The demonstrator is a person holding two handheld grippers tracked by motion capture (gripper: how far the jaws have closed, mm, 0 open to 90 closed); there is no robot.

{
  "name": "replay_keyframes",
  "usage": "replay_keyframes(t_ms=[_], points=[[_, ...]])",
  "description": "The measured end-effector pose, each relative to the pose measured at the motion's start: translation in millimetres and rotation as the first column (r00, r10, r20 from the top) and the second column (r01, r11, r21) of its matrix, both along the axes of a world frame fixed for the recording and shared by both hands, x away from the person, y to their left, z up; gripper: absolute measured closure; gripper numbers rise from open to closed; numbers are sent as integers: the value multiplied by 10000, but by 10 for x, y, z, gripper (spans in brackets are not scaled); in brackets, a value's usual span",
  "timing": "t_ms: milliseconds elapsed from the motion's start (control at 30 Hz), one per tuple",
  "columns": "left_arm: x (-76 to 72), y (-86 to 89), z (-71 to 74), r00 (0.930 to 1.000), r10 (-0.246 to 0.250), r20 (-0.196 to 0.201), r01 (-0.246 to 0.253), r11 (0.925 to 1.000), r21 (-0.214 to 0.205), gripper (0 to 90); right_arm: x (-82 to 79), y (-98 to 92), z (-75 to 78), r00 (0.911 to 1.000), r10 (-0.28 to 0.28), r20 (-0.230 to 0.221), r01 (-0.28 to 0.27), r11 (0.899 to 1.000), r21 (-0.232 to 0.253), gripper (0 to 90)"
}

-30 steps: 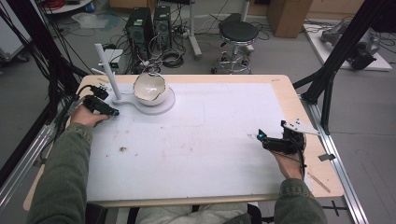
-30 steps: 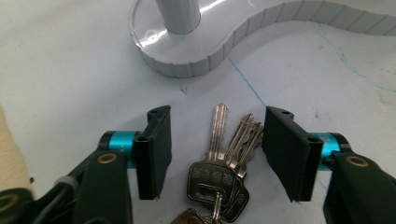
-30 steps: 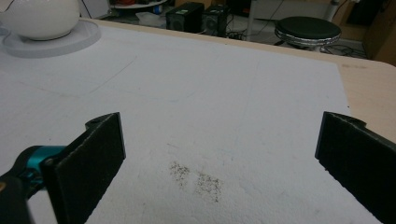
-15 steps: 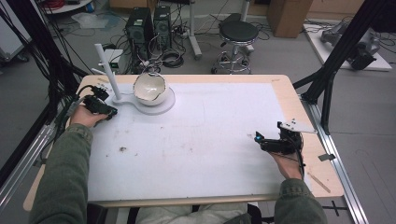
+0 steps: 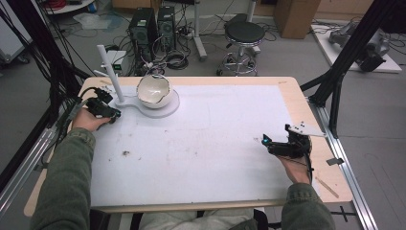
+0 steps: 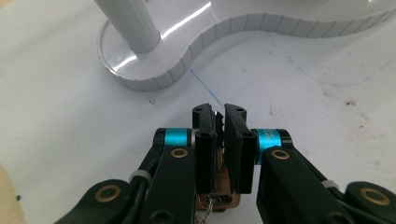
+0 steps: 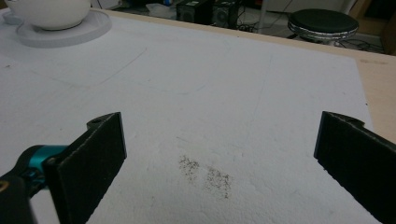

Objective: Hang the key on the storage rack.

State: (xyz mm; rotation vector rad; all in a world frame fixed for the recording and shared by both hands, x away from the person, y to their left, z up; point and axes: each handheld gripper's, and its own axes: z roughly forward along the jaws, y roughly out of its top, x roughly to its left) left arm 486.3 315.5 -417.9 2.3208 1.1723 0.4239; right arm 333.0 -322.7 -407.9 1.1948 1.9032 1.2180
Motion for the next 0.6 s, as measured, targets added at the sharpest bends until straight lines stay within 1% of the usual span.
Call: replay_keyframes(t_ms=[167,233,333,367,467,567,600], points=[[-103,-19,119,9984,-90,563,94,9999,-74,826,-2,-9,8,10000,-11,31,11,10000,86,11],[-148,-7,150,9974,-93,719,96,9999,-30,826,-3,-9,9,10000,-5,16,5,9999,127,11],[-222,31,176,9947,-41,1032,56,9999,-138,826,-1,-7,17,10000,1,88,-2,9999,139,11],[-249,45,177,9937,20,1122,11,9996,-275,827,0,-6,20,10000,16,98,-17,9999,144,11],[-322,87,188,9904,118,1374,-62,9991,-410,827,2,-8,23,9999,34,130,-37,9998,193,11],[-387,133,204,9868,304,1592,-189,9972,-728,827,9,-9,21,9999,49,117,-51,9998,205,11],[-401,150,210,9870,339,1572,-209,9963,-834,827,10,-8,21,9999,43,120,-45,9998,207,11]])
